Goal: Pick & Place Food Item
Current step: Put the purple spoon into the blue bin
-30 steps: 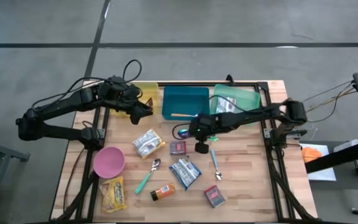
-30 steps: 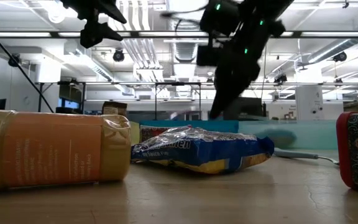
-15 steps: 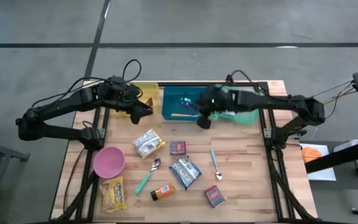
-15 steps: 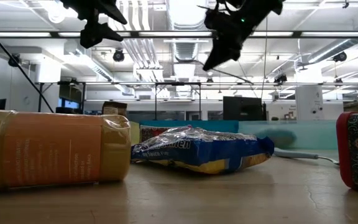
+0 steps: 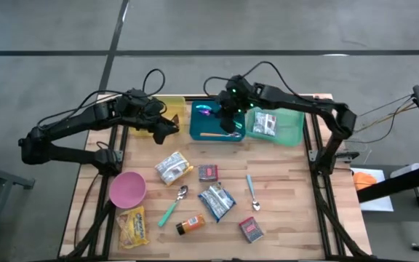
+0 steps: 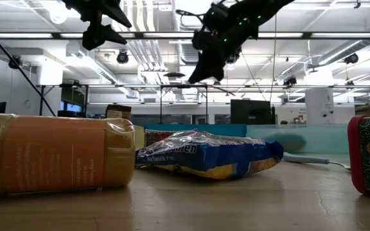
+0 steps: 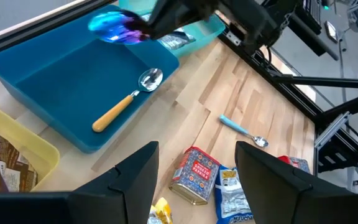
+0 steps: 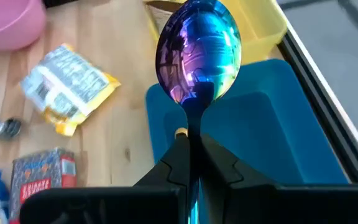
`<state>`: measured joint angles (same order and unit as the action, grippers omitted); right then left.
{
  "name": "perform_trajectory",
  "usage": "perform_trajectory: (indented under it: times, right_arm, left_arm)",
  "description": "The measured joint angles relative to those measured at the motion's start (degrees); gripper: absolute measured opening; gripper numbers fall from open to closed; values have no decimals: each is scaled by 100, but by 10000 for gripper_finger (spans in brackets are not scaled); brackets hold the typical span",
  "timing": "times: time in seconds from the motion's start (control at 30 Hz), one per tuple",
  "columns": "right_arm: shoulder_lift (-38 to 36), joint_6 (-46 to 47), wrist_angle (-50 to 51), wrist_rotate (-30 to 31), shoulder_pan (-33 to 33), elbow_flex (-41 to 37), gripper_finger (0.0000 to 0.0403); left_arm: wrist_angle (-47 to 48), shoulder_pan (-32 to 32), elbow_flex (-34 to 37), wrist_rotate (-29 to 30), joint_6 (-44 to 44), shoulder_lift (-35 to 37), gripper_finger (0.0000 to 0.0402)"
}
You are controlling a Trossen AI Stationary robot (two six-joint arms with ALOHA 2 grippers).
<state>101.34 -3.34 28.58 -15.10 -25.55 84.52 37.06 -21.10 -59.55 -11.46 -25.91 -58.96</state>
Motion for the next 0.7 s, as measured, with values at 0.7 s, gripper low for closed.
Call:
perform_trajectory:
  times: [0.7]
  right_arm:
    - [1392, -784, 239, -426, -180, 357, 12]
  left_arm:
    - [2, 0, 0, 105, -7, 0, 218]
